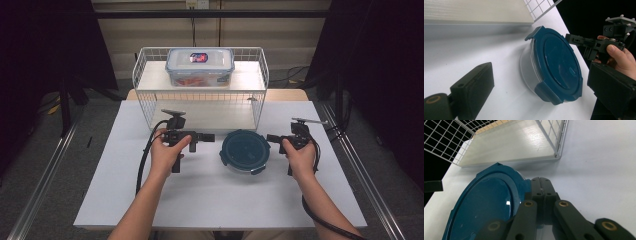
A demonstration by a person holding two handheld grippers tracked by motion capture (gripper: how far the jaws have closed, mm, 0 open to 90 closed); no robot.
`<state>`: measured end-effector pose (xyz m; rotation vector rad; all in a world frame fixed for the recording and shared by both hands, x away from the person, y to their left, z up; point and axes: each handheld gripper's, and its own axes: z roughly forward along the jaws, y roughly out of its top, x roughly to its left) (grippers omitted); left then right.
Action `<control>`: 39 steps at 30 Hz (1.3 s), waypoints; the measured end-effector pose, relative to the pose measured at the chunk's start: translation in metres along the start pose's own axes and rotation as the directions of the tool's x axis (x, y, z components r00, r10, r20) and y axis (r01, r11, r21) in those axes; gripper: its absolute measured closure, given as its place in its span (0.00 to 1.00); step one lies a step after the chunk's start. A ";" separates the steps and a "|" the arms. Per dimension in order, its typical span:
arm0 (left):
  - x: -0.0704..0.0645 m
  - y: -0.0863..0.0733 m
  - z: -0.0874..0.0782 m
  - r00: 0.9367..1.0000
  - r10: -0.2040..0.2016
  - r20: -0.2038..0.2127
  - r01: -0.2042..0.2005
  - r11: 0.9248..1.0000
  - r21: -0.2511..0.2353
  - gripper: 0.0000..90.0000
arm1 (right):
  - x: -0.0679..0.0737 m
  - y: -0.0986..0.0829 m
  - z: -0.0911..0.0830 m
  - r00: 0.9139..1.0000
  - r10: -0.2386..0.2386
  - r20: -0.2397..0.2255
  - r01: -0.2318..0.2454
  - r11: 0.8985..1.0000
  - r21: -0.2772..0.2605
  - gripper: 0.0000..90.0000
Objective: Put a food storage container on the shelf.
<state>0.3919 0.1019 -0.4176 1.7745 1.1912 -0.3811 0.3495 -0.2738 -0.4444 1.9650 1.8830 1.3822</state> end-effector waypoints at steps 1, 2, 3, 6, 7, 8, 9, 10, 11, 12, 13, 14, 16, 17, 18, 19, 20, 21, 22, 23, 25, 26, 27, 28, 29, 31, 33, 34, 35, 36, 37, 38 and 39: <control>0.000 0.000 0.000 1.000 0.005 -0.004 -0.005 1.000 0.001 0.07 | 0.001 -0.001 0.000 1.000 0.002 -0.005 -0.002 1.000 0.001 1.00; -0.001 0.000 0.001 1.000 -0.011 -0.001 0.011 1.000 -0.004 0.07 | 0.002 -0.002 0.000 1.000 -0.002 -0.008 0.002 1.000 0.003 1.00; -0.001 -0.001 0.001 1.000 -0.014 0.002 0.014 1.000 0.000 0.07 | 0.003 -0.002 0.000 1.000 0.000 -0.012 0.000 1.000 0.006 1.00; -0.001 -0.001 0.002 1.000 -0.011 0.001 0.011 1.000 0.002 0.07 | 0.007 -0.005 0.002 1.000 -0.006 -0.026 0.006 1.000 0.010 1.00; -0.001 -0.001 0.002 1.000 -0.013 0.003 0.013 1.000 0.005 0.07 | 0.009 -0.006 0.003 1.000 -0.003 -0.031 0.003 1.000 0.013 1.00; 0.001 -0.002 0.000 1.000 0.015 -0.011 -0.015 1.000 0.018 0.07 | 0.011 -0.007 0.003 0.999 -0.004 -0.039 0.004 1.000 0.015 1.00; 0.002 -0.002 0.001 1.000 0.016 -0.021 -0.015 1.000 0.012 0.07 | 0.013 -0.008 0.005 0.999 -0.007 -0.048 0.008 1.000 0.017 1.00; 0.002 -0.002 0.001 1.000 0.016 -0.021 -0.015 1.000 0.012 0.07 | 0.014 -0.009 0.005 0.999 0.001 -0.051 0.000 1.000 0.018 1.00; 0.003 -0.003 -0.001 1.000 0.005 -0.015 -0.005 1.000 0.014 0.07 | 0.016 -0.010 0.007 0.998 -0.005 -0.057 0.006 1.000 0.021 1.00; 0.003 -0.004 -0.001 1.000 -0.011 -0.012 0.011 1.000 0.011 0.07 | 0.018 -0.010 0.008 0.998 0.000 -0.064 0.002 1.000 0.025 1.00; 0.005 -0.004 -0.003 1.000 0.016 -0.025 -0.015 1.000 0.016 0.07 | 0.019 -0.011 0.009 0.998 -0.003 -0.070 0.005 1.000 0.026 1.00; 0.005 -0.004 -0.004 1.000 0.009 -0.028 -0.009 1.000 0.016 0.07 | 0.021 -0.011 0.010 0.998 -0.001 -0.070 0.003 1.000 0.028 1.00; 0.006 -0.005 -0.005 1.000 0.007 -0.022 -0.006 1.000 0.019 0.07 | 0.024 -0.012 0.011 0.997 -0.007 -0.077 0.010 0.999 0.032 1.00; 0.006 -0.006 -0.006 1.000 0.008 -0.023 -0.008 1.000 0.020 0.07 | 0.024 -0.013 0.012 0.996 -0.008 -0.084 0.010 1.000 0.029 1.00; 0.007 -0.006 -0.007 0.999 0.013 -0.032 -0.013 1.000 0.020 0.07 | 0.026 -0.014 0.013 0.996 -0.005 -0.084 0.008 1.000 0.030 1.00; 0.007 -0.006 -0.007 0.999 0.009 -0.031 -0.008 1.000 0.018 0.07 | 0.027 -0.014 0.013 0.996 -0.009 -0.087 0.012 0.999 0.033 1.00; 0.007 -0.006 -0.008 1.000 0.007 -0.030 -0.006 1.000 0.018 0.07 | 0.028 -0.014 0.014 0.996 -0.013 -0.088 0.016 0.999 0.031 1.00; 0.007 -0.007 -0.008 1.000 0.005 -0.031 -0.005 1.000 0.018 0.07 | 0.028 -0.015 0.014 0.996 -0.015 -0.087 0.018 0.999 0.032 1.00; 0.008 -0.007 -0.008 0.999 0.005 -0.033 -0.005 1.000 0.018 0.08 | 0.028 -0.015 0.014 0.996 -0.019 -0.086 0.021 0.999 0.031 1.00; 0.007 -0.007 -0.008 1.000 -0.015 -0.026 0.015 1.000 0.014 0.07 | 0.028 -0.015 0.014 0.996 -0.024 -0.088 0.027 0.999 0.028 1.00; 0.008 -0.007 -0.009 1.000 -0.010 -0.027 0.011 1.000 0.013 0.07 | 0.027 -0.015 0.013 0.996 -0.016 -0.083 0.020 0.999 0.039 0.96; 0.008 -0.007 -0.008 1.000 -0.013 -0.025 0.013 1.000 0.008 0.07 | 0.026 -0.015 0.013 0.998 -0.014 -0.069 0.017 0.999 0.041 0.91; 0.009 -0.007 -0.009 1.000 -0.010 -0.027 0.010 1.000 0.013 0.07 | 0.024 -0.015 0.013 0.997 -0.011 -0.071 0.014 0.999 0.043 0.90; 0.009 -0.008 -0.009 1.000 -0.015 -0.026 0.015 1.000 0.013 0.07 | 0.023 -0.015 0.012 0.997 -0.001 -0.074 0.005 0.999 0.048 0.88; 0.010 -0.008 -0.009 1.000 -0.014 -0.028 0.014 1.000 0.014 0.07 | 0.022 -0.016 0.012 0.997 -0.003 -0.072 0.007 0.999 0.049 0.85; 0.012 -0.009 -0.009 0.999 -0.003 -0.033 0.004 1.000 0.028 0.07 | 0.020 -0.016 0.010 0.998 -0.005 -0.067 0.009 0.998 0.054 0.81; 0.013 -0.011 -0.010 0.999 -0.004 -0.038 0.005 0.999 0.034 0.07 | 0.018 -0.017 0.008 0.998 0.002 -0.061 0.001 0.998 0.062 0.75; 0.013 -0.012 -0.009 0.999 -0.007 -0.045 0.008 0.999 0.033 0.07 | 0.018 -0.016 0.007 0.998 0.007 -0.066 -0.003 0.998 0.060 0.71; 0.013 -0.013 -0.009 0.999 -0.019 -0.033 0.020 0.999 0.034 0.07 | 0.017 -0.016 0.005 0.998 0.005 -0.067 -0.001 0.998 0.058 0.66; 0.013 -0.014 -0.008 0.999 -0.030 -0.032 0.031 0.999 0.027 0.07 | 0.017 -0.016 0.004 0.998 0.007 -0.063 -0.003 0.998 0.058 0.62; 0.013 -0.015 -0.008 0.999 -0.023 -0.036 0.024 0.999 0.030 0.07 | 0.016 -0.015 0.003 0.998 0.006 -0.060 -0.003 0.998 0.055 0.61; 0.013 -0.015 -0.009 0.999 -0.020 -0.040 0.022 0.999 0.035 0.07 | 0.016 -0.015 0.001 0.998 0.004 -0.069 0.000 0.999 0.053 0.59; 0.014 -0.015 -0.010 0.999 -0.007 -0.045 0.009 0.999 0.037 0.07 | 0.016 -0.015 -0.001 0.997 0.006 -0.074 -0.003 0.999 0.049 0.57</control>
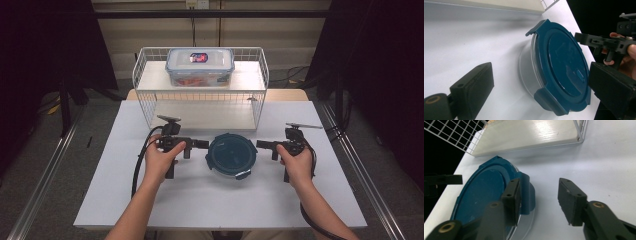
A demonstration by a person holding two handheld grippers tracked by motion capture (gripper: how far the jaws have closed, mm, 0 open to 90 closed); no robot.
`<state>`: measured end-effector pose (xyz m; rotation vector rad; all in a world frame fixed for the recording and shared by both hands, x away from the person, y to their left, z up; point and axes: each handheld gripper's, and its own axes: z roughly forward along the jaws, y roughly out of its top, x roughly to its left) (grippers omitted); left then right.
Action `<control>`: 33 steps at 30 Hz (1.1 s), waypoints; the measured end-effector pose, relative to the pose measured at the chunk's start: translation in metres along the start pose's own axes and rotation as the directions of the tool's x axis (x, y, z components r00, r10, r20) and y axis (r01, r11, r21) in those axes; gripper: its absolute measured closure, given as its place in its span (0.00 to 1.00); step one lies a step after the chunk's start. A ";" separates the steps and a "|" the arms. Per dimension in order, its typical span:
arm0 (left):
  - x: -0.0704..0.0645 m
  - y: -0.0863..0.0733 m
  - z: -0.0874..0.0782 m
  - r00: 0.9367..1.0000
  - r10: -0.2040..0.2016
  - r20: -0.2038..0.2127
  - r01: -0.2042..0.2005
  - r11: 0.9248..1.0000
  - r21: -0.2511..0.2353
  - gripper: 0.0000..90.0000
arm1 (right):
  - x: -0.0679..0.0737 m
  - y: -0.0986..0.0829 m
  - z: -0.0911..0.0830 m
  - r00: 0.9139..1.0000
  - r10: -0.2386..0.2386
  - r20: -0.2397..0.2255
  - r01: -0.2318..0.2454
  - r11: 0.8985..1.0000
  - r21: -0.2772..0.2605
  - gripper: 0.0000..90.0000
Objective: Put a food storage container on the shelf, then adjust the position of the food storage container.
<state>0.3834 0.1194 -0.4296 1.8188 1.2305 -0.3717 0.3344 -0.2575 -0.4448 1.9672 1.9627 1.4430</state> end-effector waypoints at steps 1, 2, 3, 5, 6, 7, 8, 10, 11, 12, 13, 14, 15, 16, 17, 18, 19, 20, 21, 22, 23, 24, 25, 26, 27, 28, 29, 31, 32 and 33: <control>0.000 0.000 0.000 1.000 0.000 0.012 0.000 1.000 -0.001 0.07 | 0.000 0.000 -0.001 1.000 -0.005 0.006 0.005 1.000 -0.005 0.54; 0.000 0.000 0.000 1.000 0.006 0.005 -0.006 1.000 -0.002 0.07 | 0.000 0.000 -0.003 1.000 -0.004 -0.004 0.004 1.000 -0.005 0.53; 0.000 0.000 -0.001 1.000 0.006 0.002 -0.006 1.000 -0.003 0.07 | 0.001 -0.001 -0.005 1.000 0.000 -0.012 -0.001 1.000 -0.007 0.51; 0.000 0.000 -0.001 1.000 0.006 0.002 -0.006 1.000 -0.002 0.07 | 0.002 -0.001 -0.007 1.000 -0.014 -0.016 0.014 1.000 -0.016 0.47; -0.001 -0.001 0.000 1.000 -0.012 0.015 0.012 1.000 -0.002 0.07 | 0.003 -0.001 -0.009 1.000 -0.006 -0.021 0.006 1.000 -0.015 0.45; -0.002 -0.001 0.001 1.000 -0.019 0.016 0.019 1.000 -0.005 0.07 | 0.003 -0.002 -0.009 1.000 -0.002 -0.031 0.001 1.000 -0.015 0.43; -0.002 -0.002 0.001 1.000 -0.021 0.013 0.021 1.000 -0.004 0.07 | 0.003 -0.003 -0.010 0.999 -0.007 -0.038 0.006 1.000 -0.018 0.41; -0.001 -0.003 0.000 1.000 -0.002 -0.002 0.002 1.000 0.003 0.07 | 0.003 -0.004 -0.011 0.999 -0.005 -0.043 0.004 1.000 -0.021 0.38; -0.002 -0.004 0.001 1.000 -0.023 0.005 0.023 1.000 -0.004 0.07 | 0.003 -0.004 -0.011 0.999 -0.001 -0.046 0.000 1.000 -0.020 0.37; -0.003 -0.004 0.001 1.000 -0.022 0.010 0.022 1.000 0.004 0.07 | 0.003 -0.005 -0.011 0.999 -0.003 -0.049 0.002 1.000 -0.019 0.36; -0.002 -0.004 0.001 1.000 -0.007 0.008 0.006 1.000 0.011 0.07 | 0.003 -0.005 -0.011 0.999 -0.004 -0.049 0.003 1.000 -0.016 0.35; -0.002 -0.004 0.001 1.000 -0.007 0.007 0.007 1.000 0.010 0.07 | 0.003 -0.005 -0.011 0.998 -0.005 -0.055 0.004 1.000 -0.013 0.35; -0.002 -0.004 0.001 1.000 -0.022 0.011 0.022 1.000 0.004 0.07 | 0.003 -0.006 -0.012 0.999 -0.003 -0.054 0.002 1.000 -0.011 0.34; -0.002 -0.004 0.001 1.000 -0.024 0.013 0.024 1.000 0.000 0.07 | 0.003 -0.006 -0.012 0.999 -0.006 -0.053 0.006 1.000 -0.009 0.33; -0.002 -0.004 0.001 1.000 -0.024 0.012 0.024 1.000 0.002 0.07 | 0.003 -0.007 -0.012 0.999 -0.007 -0.052 0.007 1.000 -0.006 0.33; -0.002 -0.005 0.001 1.000 -0.025 0.012 0.025 1.000 0.009 0.07 | 0.003 -0.007 -0.012 0.998 -0.007 -0.056 0.007 1.000 -0.004 0.33; -0.001 -0.005 0.001 1.000 -0.027 0.005 0.027 1.000 0.002 0.07 | 0.002 -0.008 -0.011 0.998 -0.008 -0.060 0.008 1.000 0.000 0.32; 0.000 -0.005 0.001 1.000 -0.016 -0.001 0.016 1.000 0.001 0.07 | 0.002 -0.008 -0.011 0.998 -0.004 -0.060 0.004 1.000 0.005 0.32; 0.001 -0.005 0.000 1.000 0.002 -0.013 -0.002 1.000 0.004 0.07 | 0.002 -0.009 -0.010 0.999 -0.008 -0.053 0.008 1.000 0.006 0.31; 0.000 -0.006 0.000 1.000 -0.020 0.009 0.020 1.000 0.001 0.07 | 0.003 -0.009 -0.010 0.998 -0.007 -0.059 0.007 1.000 0.007 0.31; 0.000 -0.006 -0.001 1.000 -0.017 0.010 0.017 1.000 0.004 0.07 | 0.003 -0.009 -0.010 0.998 -0.007 -0.060 0.008 1.000 0.008 0.31; 0.000 -0.006 -0.001 0.999 -0.031 0.015 0.031 0.999 0.007 0.08 | 0.004 -0.010 -0.010 0.998 -0.005 -0.063 0.006 1.000 0.010 0.30; -0.001 -0.007 -0.001 1.000 -0.030 0.005 0.030 1.000 0.005 0.08 | 0.005 -0.010 -0.010 0.998 -0.007 -0.063 0.008 1.000 0.009 0.30; -0.001 -0.007 -0.001 0.999 -0.033 0.006 0.033 0.999 0.001 0.08 | 0.006 -0.010 -0.011 0.998 -0.005 -0.067 0.006 1.000 0.010 0.30; -0.001 -0.007 0.000 0.999 -0.033 0.007 0.033 0.999 0.003 0.08 | 0.006 -0.011 -0.011 0.998 -0.011 -0.067 0.012 1.000 0.010 0.30; 0.000 -0.007 0.000 1.000 -0.019 0.004 0.019 1.000 0.011 0.08 | 0.006 -0.011 -0.011 0.998 -0.011 -0.069 0.012 1.000 0.010 0.30; 0.000 -0.007 0.000 1.000 -0.028 0.009 0.028 1.000 0.010 0.08 | 0.006 -0.012 -0.011 0.998 -0.011 -0.070 0.012 1.000 0.011 0.29; 0.001 -0.008 0.001 1.000 -0.023 0.013 0.023 1.000 0.018 0.08 | 0.006 -0.013 -0.012 0.997 -0.006 -0.071 0.006 1.000 0.013 0.29; 0.001 -0.008 0.000 1.000 -0.014 0.011 0.013 1.000 0.025 0.08 | 0.006 -0.013 -0.012 0.997 -0.003 -0.074 0.004 1.000 0.014 0.29; 0.000 -0.008 0.001 1.000 -0.029 0.012 0.029 0.999 0.021 0.08 | 0.005 -0.013 -0.012 0.997 -0.004 -0.073 0.005 1.000 0.014 0.29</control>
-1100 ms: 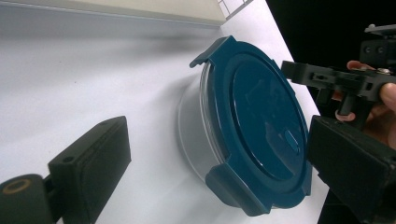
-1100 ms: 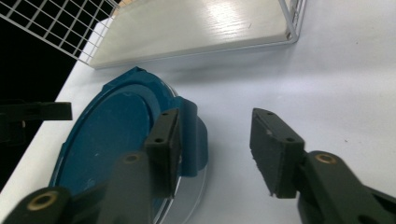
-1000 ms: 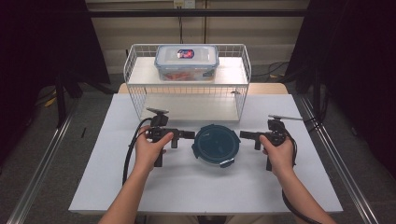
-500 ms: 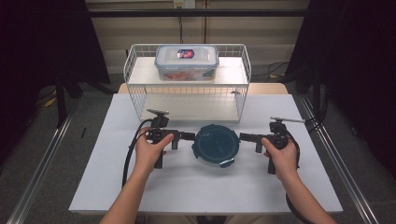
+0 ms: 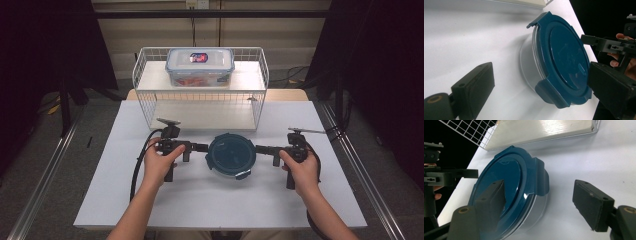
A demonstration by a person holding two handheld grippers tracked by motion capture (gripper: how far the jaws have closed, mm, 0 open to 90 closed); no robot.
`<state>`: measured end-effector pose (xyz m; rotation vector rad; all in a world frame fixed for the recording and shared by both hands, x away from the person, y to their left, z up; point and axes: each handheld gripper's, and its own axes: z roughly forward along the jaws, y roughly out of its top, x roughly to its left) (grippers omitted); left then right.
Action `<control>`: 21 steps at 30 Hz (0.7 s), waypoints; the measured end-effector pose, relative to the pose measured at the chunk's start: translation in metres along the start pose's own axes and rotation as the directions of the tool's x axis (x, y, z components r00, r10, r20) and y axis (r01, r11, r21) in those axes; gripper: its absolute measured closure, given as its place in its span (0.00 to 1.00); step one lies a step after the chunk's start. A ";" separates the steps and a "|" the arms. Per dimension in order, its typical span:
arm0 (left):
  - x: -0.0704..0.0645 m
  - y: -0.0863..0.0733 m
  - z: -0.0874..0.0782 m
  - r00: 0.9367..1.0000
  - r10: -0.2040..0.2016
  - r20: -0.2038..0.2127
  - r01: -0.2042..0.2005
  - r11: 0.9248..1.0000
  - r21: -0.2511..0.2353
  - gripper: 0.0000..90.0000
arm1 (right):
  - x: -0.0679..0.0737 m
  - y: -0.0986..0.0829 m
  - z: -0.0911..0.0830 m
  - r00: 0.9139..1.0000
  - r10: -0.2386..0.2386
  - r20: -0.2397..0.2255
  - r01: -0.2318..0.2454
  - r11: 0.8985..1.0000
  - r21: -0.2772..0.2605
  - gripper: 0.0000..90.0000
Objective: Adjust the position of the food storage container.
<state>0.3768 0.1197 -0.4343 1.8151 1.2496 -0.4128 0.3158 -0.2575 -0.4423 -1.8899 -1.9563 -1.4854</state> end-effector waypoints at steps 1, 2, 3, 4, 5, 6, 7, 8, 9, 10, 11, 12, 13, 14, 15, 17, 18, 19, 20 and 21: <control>0.000 0.000 0.000 1.000 0.002 0.003 -0.002 1.000 0.004 0.09 | 0.000 0.000 0.000 1.000 0.003 -0.003 -0.003 1.000 -0.001 0.29; 0.001 0.000 0.001 1.000 0.014 0.005 -0.014 1.000 0.004 0.10 | 0.000 -0.001 -0.001 1.000 0.004 -0.006 -0.004 1.000 -0.002 0.30; 0.001 0.000 0.001 1.000 0.014 0.006 -0.014 1.000 0.004 0.11 | 0.000 -0.001 -0.001 1.000 -0.001 -0.007 0.001 1.000 -0.003 0.30; 0.001 0.000 0.001 1.000 0.018 0.000 -0.018 1.000 0.005 0.11 | 0.000 -0.001 -0.001 1.000 0.001 -0.012 -0.001 1.000 -0.002 0.30; 0.000 0.000 0.001 1.000 0.007 0.002 -0.007 1.000 0.005 0.11 | 0.000 -0.002 -0.002 1.000 0.004 -0.008 -0.004 1.000 -0.001 0.30; 0.001 0.000 0.001 1.000 0.012 0.003 -0.012 1.000 0.012 0.12 | 0.000 -0.002 -0.002 1.000 0.004 -0.006 -0.004 1.000 0.000 0.30; 0.001 0.000 0.002 1.000 0.011 0.004 -0.011 1.000 0.014 0.12 | 0.000 -0.003 -0.002 1.000 0.010 -0.013 -0.010 1.000 0.004 0.31; 0.002 0.000 0.002 1.000 0.023 0.002 -0.023 1.000 0.018 0.12 | 0.000 -0.003 -0.002 1.000 0.012 -0.014 -0.012 1.000 0.004 0.31; 0.001 0.000 0.001 1.000 0.017 0.004 -0.018 1.000 0.021 0.12 | 0.000 -0.003 -0.002 1.000 0.015 -0.016 -0.015 1.000 0.001 0.31; 0.002 0.000 0.002 1.000 0.023 0.005 -0.023 1.000 0.021 0.12 | -0.001 -0.003 -0.003 1.000 0.017 -0.018 -0.017 1.000 0.002 0.31; 0.002 0.000 0.001 1.000 0.023 0.005 -0.023 0.999 0.022 0.12 | 0.000 -0.003 -0.003 1.000 0.019 -0.020 -0.019 1.000 0.003 0.31; 0.002 0.000 0.001 1.000 0.024 0.005 -0.024 0.999 0.023 0.12 | 0.000 -0.004 -0.004 1.000 0.020 -0.017 -0.020 1.000 -0.001 0.32; 0.001 -0.001 0.002 1.000 0.013 0.005 -0.013 1.000 0.021 0.12 | 0.000 -0.004 -0.004 0.999 0.023 -0.022 -0.023 1.000 -0.002 0.32; 0.000 -0.001 0.002 1.000 -0.001 0.010 0.001 1.000 0.015 0.12 | 0.001 -0.005 -0.004 0.999 0.026 -0.025 -0.026 1.000 0.000 0.32; 0.000 -0.001 0.003 1.000 0.002 0.009 -0.002 1.000 0.015 0.12 | 0.001 -0.005 -0.004 0.999 0.023 -0.031 -0.023 1.000 0.003 0.33; 0.000 -0.001 0.003 1.000 0.002 0.008 -0.002 1.000 0.014 0.13 | 0.001 -0.006 -0.004 0.999 0.030 -0.037 -0.030 1.000 0.003 0.35; -0.001 -0.001 0.003 1.000 0.000 0.009 0.000 1.000 0.012 0.14 | 0.001 -0.006 -0.004 0.999 0.026 -0.037 -0.026 1.000 0.001 0.36; 0.000 -0.001 0.003 1.000 0.004 0.006 -0.004 1.000 0.012 0.15 | 0.001 -0.006 -0.004 0.998 0.033 -0.045 -0.033 0.999 0.004 0.36; 0.000 -0.001 0.003 1.000 0.011 0.007 -0.011 1.000 0.020 0.15 | 0.001 -0.006 -0.004 0.998 0.036 -0.048 -0.035 0.999 0.006 0.37; 0.000 -0.001 0.003 1.000 0.006 0.010 -0.006 1.000 0.019 0.16 | 0.002 -0.007 -0.004 0.998 0.039 -0.049 -0.039 0.999 0.009 0.39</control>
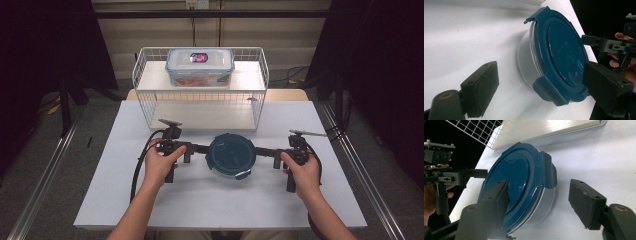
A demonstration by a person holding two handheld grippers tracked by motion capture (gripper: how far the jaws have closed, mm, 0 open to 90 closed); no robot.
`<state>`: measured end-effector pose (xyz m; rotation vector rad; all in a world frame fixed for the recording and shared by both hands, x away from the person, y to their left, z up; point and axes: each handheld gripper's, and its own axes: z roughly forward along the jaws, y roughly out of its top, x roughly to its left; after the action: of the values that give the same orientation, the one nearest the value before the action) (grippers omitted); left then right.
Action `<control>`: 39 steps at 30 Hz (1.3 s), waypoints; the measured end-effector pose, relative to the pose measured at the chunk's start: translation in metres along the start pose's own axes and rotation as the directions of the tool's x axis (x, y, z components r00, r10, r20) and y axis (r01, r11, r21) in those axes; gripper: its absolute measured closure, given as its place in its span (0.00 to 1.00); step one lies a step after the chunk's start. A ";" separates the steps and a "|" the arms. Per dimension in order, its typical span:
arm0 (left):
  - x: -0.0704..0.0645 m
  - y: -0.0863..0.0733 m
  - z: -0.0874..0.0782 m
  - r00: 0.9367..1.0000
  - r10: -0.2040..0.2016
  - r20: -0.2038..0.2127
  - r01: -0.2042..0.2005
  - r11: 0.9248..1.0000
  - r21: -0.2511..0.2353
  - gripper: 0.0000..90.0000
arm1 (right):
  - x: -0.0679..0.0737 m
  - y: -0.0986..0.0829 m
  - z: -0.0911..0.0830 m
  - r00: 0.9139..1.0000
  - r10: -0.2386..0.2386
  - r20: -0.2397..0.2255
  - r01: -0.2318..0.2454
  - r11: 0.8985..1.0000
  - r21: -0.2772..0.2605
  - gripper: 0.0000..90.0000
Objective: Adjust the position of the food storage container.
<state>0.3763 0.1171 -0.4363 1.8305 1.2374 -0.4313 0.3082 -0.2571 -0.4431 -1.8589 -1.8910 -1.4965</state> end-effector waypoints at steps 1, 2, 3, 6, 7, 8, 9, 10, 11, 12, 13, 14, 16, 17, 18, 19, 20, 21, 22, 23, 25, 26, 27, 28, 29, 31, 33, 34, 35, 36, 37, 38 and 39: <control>0.000 0.000 0.000 1.000 -0.006 0.002 0.006 1.000 0.003 0.17 | 0.000 0.000 0.000 1.000 0.002 -0.004 -0.002 1.000 0.001 0.40; 0.000 0.000 0.000 1.000 -0.010 0.006 0.010 1.000 0.009 0.18 | 0.000 0.000 0.001 1.000 0.009 -0.009 -0.009 1.000 0.001 0.41; 0.000 0.000 0.001 1.000 -0.004 0.007 0.004 1.000 0.008 0.18 | 0.000 -0.001 0.001 1.000 0.009 -0.008 -0.009 1.000 0.001 0.42; 0.001 0.000 0.002 1.000 -0.009 0.013 0.009 1.000 0.017 0.21 | 0.001 -0.001 0.001 1.000 0.018 -0.020 -0.018 1.000 0.008 0.46; 0.001 0.000 0.002 1.000 -0.004 0.015 0.004 1.000 0.025 0.22 | 0.001 -0.002 0.001 1.000 0.018 -0.021 -0.018 1.000 0.008 0.47; 0.001 0.000 0.002 1.000 0.003 0.018 -0.004 1.000 0.028 0.22 | 0.001 -0.002 0.002 1.000 0.019 -0.024 -0.018 1.000 0.011 0.48; 0.001 -0.001 0.004 1.000 -0.017 0.025 0.016 1.000 0.019 0.23 | 0.001 -0.003 0.002 0.999 0.023 -0.027 -0.022 1.000 0.013 0.49; 0.001 -0.001 0.005 1.000 -0.018 0.024 0.018 1.000 0.020 0.23 | 0.001 -0.003 0.003 0.999 0.026 -0.031 -0.025 1.000 0.015 0.50; 0.001 -0.001 0.005 1.000 -0.012 0.013 0.012 1.000 0.022 0.23 | 0.001 -0.003 0.003 0.999 0.034 -0.031 -0.033 0.999 0.017 0.51; 0.001 -0.001 0.006 1.000 -0.024 0.018 0.024 0.999 0.022 0.24 | 0.001 -0.004 0.003 0.999 0.039 -0.030 -0.038 0.999 0.017 0.52; 0.001 -0.001 0.006 1.000 -0.017 0.014 0.017 1.000 0.024 0.24 | 0.000 -0.004 0.004 0.999 0.038 -0.027 -0.038 0.999 0.018 0.53; 0.001 -0.001 0.007 0.999 -0.025 0.024 0.025 0.999 0.026 0.24 | 0.000 -0.005 0.004 0.999 0.041 -0.028 -0.041 0.999 0.020 0.54; 0.002 -0.001 0.008 0.999 -0.016 0.027 0.015 0.999 0.035 0.26 | 0.000 -0.005 0.005 0.998 0.046 -0.032 -0.045 0.999 0.026 0.55; 0.002 -0.001 0.009 0.999 -0.016 0.028 0.015 0.999 0.036 0.27 | 0.000 -0.006 0.005 0.998 0.050 -0.031 -0.049 0.998 0.029 0.56; 0.002 -0.001 0.010 0.999 -0.020 0.028 0.019 0.999 0.033 0.27 | 0.000 -0.006 0.005 0.998 0.059 -0.036 -0.058 0.998 0.030 0.57; 0.002 -0.001 0.011 0.999 -0.020 0.025 0.020 0.999 0.031 0.29 | -0.001 -0.006 0.005 0.997 0.064 -0.040 -0.063 0.998 0.032 0.58; 0.002 -0.001 0.011 0.999 -0.036 0.029 0.034 0.999 0.040 0.30 | -0.001 -0.007 0.005 0.997 0.064 -0.040 -0.063 0.997 0.034 0.59; 0.002 -0.001 0.012 0.999 -0.033 0.024 0.032 0.999 0.040 0.32 | -0.001 -0.007 0.005 0.997 0.062 -0.039 -0.060 0.998 0.036 0.60; 0.002 -0.002 0.013 0.999 -0.038 0.023 0.037 0.999 0.040 0.33 | -0.001 -0.008 0.006 0.997 0.070 -0.041 -0.068 0.997 0.038 0.60; 0.003 -0.001 0.013 0.999 -0.036 0.022 0.035 0.998 0.044 0.34 | -0.001 -0.008 0.006 0.997 0.072 -0.040 -0.070 0.997 0.040 0.61; 0.003 -0.002 0.014 0.998 -0.048 0.027 0.047 0.998 0.048 0.37 | 0.000 -0.009 0.007 0.996 0.073 -0.043 -0.071 0.996 0.046 0.62; 0.004 -0.001 0.014 0.999 -0.043 0.028 0.041 0.998 0.053 0.38 | -0.001 -0.009 0.007 0.996 0.073 -0.042 -0.071 0.996 0.047 0.63; 0.004 -0.001 0.015 0.999 -0.045 0.027 0.044 0.998 0.042 0.39 | 0.000 -0.009 0.007 0.996 0.077 -0.042 -0.075 0.996 0.048 0.63; 0.004 -0.001 0.016 0.998 -0.057 0.034 0.056 0.998 0.041 0.40 | 0.000 -0.010 0.008 0.996 0.083 -0.043 -0.081 0.996 0.049 0.64; 0.004 -0.001 0.017 0.997 -0.061 0.037 0.059 0.997 0.041 0.41 | -0.001 -0.010 0.008 0.996 0.080 -0.038 -0.078 0.996 0.050 0.64; 0.004 -0.001 0.018 0.998 -0.060 0.035 0.059 0.997 0.042 0.43 | -0.001 -0.011 0.008 0.996 0.079 -0.040 -0.077 0.996 0.052 0.66; 0.005 -0.001 0.020 0.996 -0.073 0.040 0.072 0.996 0.045 0.46 | -0.001 -0.011 0.009 0.996 0.083 -0.040 -0.080 0.995 0.053 0.66; 0.005 -0.001 0.021 0.997 -0.075 0.037 0.073 0.996 0.044 0.47 | -0.001 -0.012 0.009 0.995 0.086 -0.042 -0.084 0.995 0.057 0.67; 0.005 -0.001 0.022 0.996 -0.075 0.040 0.074 0.996 0.044 0.49 | -0.001 -0.012 0.010 0.995 0.087 -0.042 -0.084 0.995 0.057 0.68; 0.004 -0.001 0.023 0.995 -0.086 0.041 0.085 0.995 0.045 0.51 | 0.000 -0.013 0.010 0.995 0.093 -0.043 -0.090 0.994 0.058 0.69; 0.004 -0.001 0.023 0.996 -0.084 0.041 0.082 0.996 0.044 0.51 | 0.000 -0.013 0.010 0.994 0.096 -0.043 -0.094 0.994 0.058 0.70; 0.004 -0.001 0.023 0.996 -0.082 0.042 0.081 0.996 0.041 0.53 | 0.000 -0.013 0.011 0.994 0.100 -0.047 -0.097 0.993 0.061 0.71; 0.005 -0.001 0.024 0.996 -0.072 0.046 0.071 0.997 0.036 0.53 | 0.000 -0.013 0.011 0.994 0.100 -0.046 -0.097 0.993 0.064 0.72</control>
<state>0.3819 0.1006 -0.4537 1.7990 1.2729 -0.5360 0.3033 -0.2468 -0.4561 -1.8433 -1.7751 -1.4236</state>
